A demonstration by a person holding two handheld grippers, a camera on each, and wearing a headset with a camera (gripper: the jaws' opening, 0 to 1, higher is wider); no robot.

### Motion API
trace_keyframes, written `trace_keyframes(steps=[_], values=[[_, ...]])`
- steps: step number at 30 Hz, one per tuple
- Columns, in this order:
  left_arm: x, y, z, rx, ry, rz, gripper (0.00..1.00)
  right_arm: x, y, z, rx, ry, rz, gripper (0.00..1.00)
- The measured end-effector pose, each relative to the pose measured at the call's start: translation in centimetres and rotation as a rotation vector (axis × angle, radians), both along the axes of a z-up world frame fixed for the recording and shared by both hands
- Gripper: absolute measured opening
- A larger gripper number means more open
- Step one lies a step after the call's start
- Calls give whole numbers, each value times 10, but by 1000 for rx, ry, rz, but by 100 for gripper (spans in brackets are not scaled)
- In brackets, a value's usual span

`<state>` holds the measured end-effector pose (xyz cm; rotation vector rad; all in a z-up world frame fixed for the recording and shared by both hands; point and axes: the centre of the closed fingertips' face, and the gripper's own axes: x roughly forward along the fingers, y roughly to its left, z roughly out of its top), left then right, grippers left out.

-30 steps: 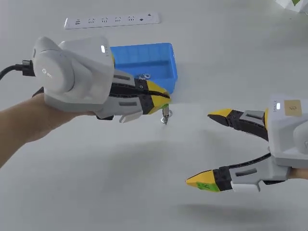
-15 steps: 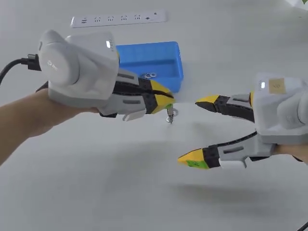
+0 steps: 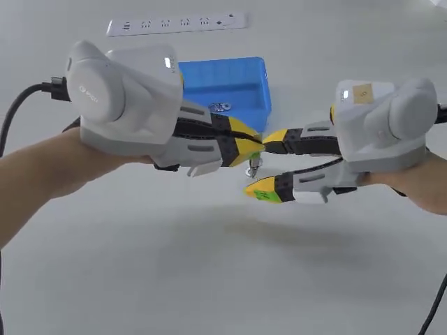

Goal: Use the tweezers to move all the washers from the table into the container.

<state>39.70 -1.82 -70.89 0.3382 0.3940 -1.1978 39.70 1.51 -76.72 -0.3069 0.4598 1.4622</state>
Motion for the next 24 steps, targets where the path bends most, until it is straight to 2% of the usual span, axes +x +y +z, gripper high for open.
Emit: trace_keyframes(steps=[7, 17, 19, 21, 24], values=[[-2, 5, -3, 5, 11, 10, 6, 3, 2, -10, -47, -24, 46, 34], [-3, 4, -5, 15, 16, 13, 7, -2, 1, -7, -53, -63, 107, 18], [-3, 4, -5, 17, 17, 11, 7, -3, 2, -5, -51, -97, 125, 14], [-4, 4, -6, 30, 13, 2, 7, -2, 2, -6, -58, -119, 132, 13], [-4, 6, -6, 31, 17, 7, 7, -2, 3, -6, -60, -118, 141, 12]])
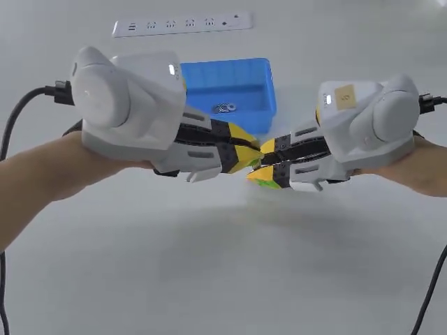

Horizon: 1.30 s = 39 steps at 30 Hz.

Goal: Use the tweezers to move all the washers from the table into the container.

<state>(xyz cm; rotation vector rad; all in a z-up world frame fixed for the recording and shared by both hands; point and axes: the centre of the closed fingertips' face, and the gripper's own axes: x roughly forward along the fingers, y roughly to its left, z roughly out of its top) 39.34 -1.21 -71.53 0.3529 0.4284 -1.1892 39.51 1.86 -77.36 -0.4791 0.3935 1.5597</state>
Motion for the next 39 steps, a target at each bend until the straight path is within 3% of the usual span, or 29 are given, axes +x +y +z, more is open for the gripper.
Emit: trace_keyframes(steps=[8, 11, 12, 17, 19, 26, 28, 39], values=[[3, 1, -2, 12, -6, 3, 7, 1, 1, -3, -27, -77, 45, 11], [5, -1, -2, 8, 10, 10, 7, 2, 0, -3, -27, -73, 40, 10], [5, -3, -3, -12, 43, 28, 8, 2, 0, -3, -25, -70, 37, 10], [6, -5, -4, -5, 35, 29, 9, 3, -2, -2, -12, -56, 21, 10], [7, -6, -4, -12, 52, 34, 9, 3, -2, -2, -7, -49, 17, 10], [7, -8, -5, -5, 61, 27, 12, 4, -2, -2, -1, -37, 7, 9], [7, -9, -5, 4, 47, 18, 12, 4, -2, -2, 3, -32, 4, 9], [7, -2, -6, 27, 41, 28, 12, 7, -4, 0, -3, -32, -13, 9]])
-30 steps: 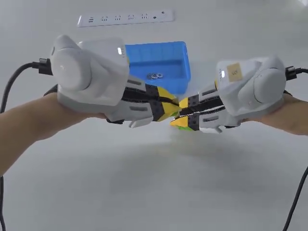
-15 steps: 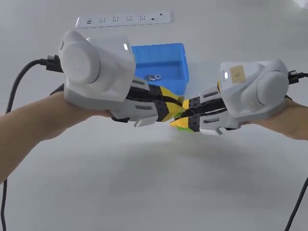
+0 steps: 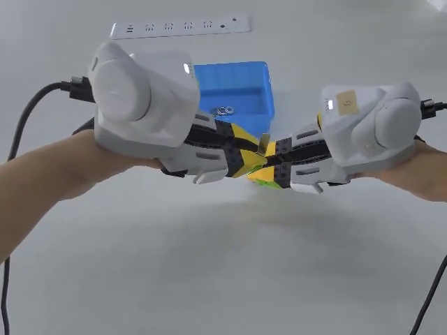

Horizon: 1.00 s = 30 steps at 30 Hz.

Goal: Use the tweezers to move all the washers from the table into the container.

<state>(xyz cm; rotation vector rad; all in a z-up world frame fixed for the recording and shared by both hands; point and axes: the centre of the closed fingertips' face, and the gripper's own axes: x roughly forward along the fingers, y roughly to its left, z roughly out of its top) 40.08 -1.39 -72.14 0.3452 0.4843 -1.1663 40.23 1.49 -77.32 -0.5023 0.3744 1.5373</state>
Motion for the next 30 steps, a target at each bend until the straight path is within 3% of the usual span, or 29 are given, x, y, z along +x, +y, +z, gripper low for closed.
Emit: trace_keyframes(steps=[5, 8, 13, 16, 18, 21, 24, 27, 30], values=[[1, 12, 6, -1, -8, 33, 13, 3, 1, 9, 11, 5, -21, 9], [-1, 24, 11, 2, -38, 62, 13, 3, 1, 13, 11, 5, -25, 9], [-18, 54, 11, -33, 1, 170, 22, 3, 1, 22, 12, 18, -33, 9], [-29, 72, 7, -16, -7, 209, 28, 4, 1, 27, 11, 14, -35, 9], [-37, 81, 3, -16, 28, 239, 30, 5, 1, 32, 9, 8, -35, 9], [-42, 89, 4, -15, 13, 271, 35, 7, 2, 39, 9, -1, -35, 9], [-50, 97, 7, -48, 23, 319, 39, 9, 3, 51, 12, -10, -40, 9], [-55, 102, 7, -53, 21, 350, 45, 11, 6, 61, 18, -26, -36, 9], [-56, 100, 19, -143, 20, 400, 49, 11, 9, 69, -1, -59, -5, 9]])
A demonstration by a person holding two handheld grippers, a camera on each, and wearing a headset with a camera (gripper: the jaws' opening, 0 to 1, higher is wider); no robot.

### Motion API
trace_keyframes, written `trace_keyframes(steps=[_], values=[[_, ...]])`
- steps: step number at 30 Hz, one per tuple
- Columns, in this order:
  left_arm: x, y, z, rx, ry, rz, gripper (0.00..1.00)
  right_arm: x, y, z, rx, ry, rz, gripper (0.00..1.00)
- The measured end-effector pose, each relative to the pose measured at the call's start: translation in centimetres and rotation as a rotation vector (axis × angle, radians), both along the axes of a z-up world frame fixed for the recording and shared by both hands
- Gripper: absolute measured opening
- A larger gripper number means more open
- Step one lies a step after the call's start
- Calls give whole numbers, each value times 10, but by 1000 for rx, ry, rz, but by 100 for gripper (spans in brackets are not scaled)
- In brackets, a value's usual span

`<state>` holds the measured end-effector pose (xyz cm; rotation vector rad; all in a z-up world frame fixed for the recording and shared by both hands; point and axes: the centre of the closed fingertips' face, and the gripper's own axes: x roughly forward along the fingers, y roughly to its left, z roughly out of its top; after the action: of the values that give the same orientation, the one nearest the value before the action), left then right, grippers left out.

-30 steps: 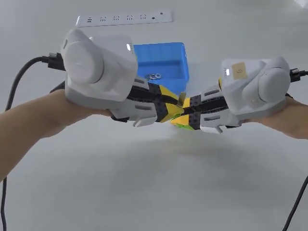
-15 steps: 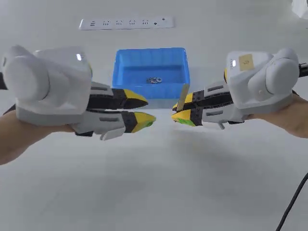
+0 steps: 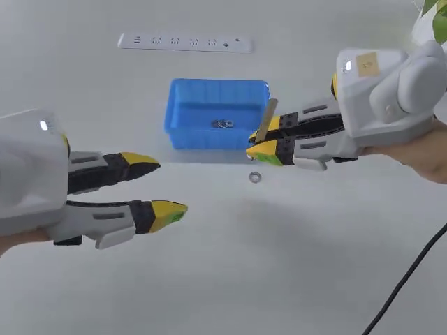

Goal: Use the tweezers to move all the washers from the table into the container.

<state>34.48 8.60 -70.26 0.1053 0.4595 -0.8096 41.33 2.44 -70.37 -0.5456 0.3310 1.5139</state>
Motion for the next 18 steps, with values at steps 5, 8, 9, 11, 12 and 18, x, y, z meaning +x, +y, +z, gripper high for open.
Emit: trace_keyframes(steps=[5, 8, 9, 11, 12, 18], values=[[-4, 0, -3, 43, -10, -18, 56, 2, 9, 11, -5, -17, 27, 9], [-2, 7, -6, 63, -11, -3, 57, 8, 14, 18, -3, -29, 26, 9], [-1, 11, -6, 69, -10, 11, 59, 11, 17, 21, -2, -37, 25, 9], [0, 15, -7, 75, -9, 24, 63, 15, 20, 25, 5, -39, 22, 9], [0, 16, -8, 81, -11, 27, 64, 18, 21, 27, 8, -43, 21, 9], [-5, 19, -9, 100, -13, 22, 64, 38, 31, 38, 23, -58, 5, 9]])
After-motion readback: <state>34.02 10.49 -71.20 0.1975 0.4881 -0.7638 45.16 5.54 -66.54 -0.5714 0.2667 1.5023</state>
